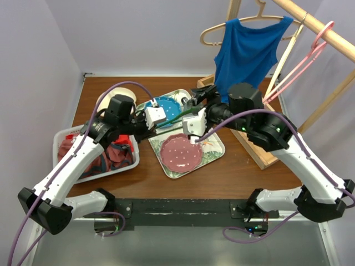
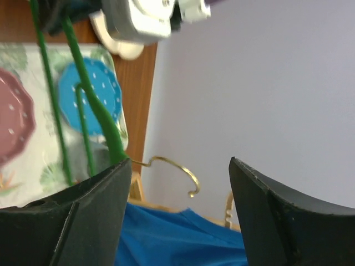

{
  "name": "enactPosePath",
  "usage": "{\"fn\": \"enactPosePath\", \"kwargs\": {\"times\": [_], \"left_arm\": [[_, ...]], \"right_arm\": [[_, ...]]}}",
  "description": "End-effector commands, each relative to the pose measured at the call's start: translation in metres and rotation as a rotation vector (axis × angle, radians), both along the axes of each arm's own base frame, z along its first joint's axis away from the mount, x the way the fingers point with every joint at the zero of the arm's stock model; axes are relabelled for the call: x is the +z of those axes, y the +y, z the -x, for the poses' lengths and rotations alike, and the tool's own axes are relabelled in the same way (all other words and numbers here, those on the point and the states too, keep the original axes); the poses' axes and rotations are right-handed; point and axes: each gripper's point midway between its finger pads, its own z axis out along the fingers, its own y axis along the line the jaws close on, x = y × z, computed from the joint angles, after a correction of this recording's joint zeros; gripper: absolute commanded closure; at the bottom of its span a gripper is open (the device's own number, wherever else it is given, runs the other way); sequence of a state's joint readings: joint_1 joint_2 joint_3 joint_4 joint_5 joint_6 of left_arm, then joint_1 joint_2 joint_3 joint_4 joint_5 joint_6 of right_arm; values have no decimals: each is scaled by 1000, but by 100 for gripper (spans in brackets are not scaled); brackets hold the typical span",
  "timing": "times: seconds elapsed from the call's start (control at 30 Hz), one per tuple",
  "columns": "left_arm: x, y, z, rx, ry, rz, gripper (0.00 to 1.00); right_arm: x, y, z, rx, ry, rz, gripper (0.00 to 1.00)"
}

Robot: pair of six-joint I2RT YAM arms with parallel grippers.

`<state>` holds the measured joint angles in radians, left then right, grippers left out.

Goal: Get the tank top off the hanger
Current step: Place the hanger at the clothesline.

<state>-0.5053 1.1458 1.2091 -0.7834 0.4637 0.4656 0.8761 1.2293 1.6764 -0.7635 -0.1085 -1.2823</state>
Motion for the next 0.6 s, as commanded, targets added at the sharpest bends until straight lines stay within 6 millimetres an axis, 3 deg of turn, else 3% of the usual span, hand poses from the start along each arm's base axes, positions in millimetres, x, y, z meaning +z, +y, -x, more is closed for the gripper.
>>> {"fn": "enactPosePath", "kwargs": {"times": [0.0, 0.03, 0.07, 0.1, 0.13, 0.17, 0.2, 0.23, 0.27, 0.3, 0.33, 0.4, 0.43, 0.47, 0.5, 0.57], "left_arm": [[33, -16, -20, -3, -74, 77, 100], [43, -19, -24, -7, -91, 91, 100], [42, -25, -30, -13, -70, 93, 100], [44, -29, -34, -16, -55, 96, 100], [63, -34, -40, -20, -80, 120, 100], [59, -42, -49, -24, -56, 111, 100], [62, -48, -52, -25, -49, 114, 100], [81, -53, -59, -22, -89, 126, 100], [72, -59, -72, 3, -82, 87, 100], [74, -67, -73, -1, -85, 69, 100], [96, -72, -81, 12, -131, 85, 100], [95, -85, -93, 13, -112, 75, 100], [120, -91, -97, 8, -154, 110, 100], [115, -98, -105, 9, -143, 103, 100], [137, -105, -105, 0, -182, 131, 100], [139, -115, -119, 16, -196, 128, 100]], "right_arm": [[3, 2, 56, 188, 121, -138, 24], [0, 2, 65, 209, 157, -165, 23], [-11, 8, 79, 280, 207, -177, 21], [-5, 3, 93, 315, 210, -219, 20], [-8, 5, 103, 343, 276, -261, 21], [-15, 10, 111, 388, 301, -294, 23], [-10, 8, 137, 497, 332, -330, 25], [-14, 6, 151, 544, 379, -349, 26], [-29, 9, 160, 593, 406, -355, 27], [-25, 0, 185, 679, 455, -393, 27], [-28, -3, 194, 713, 472, -409, 27], [-44, -4, 205, 763, 499, -439, 28], [-44, -12, 215, 779, 519, -467, 28], [-55, -12, 214, 780, 517, -484, 28], [-59, -13, 214, 769, 528, -495, 28], [-69, -17, 211, 735, 515, -512, 28]]}}
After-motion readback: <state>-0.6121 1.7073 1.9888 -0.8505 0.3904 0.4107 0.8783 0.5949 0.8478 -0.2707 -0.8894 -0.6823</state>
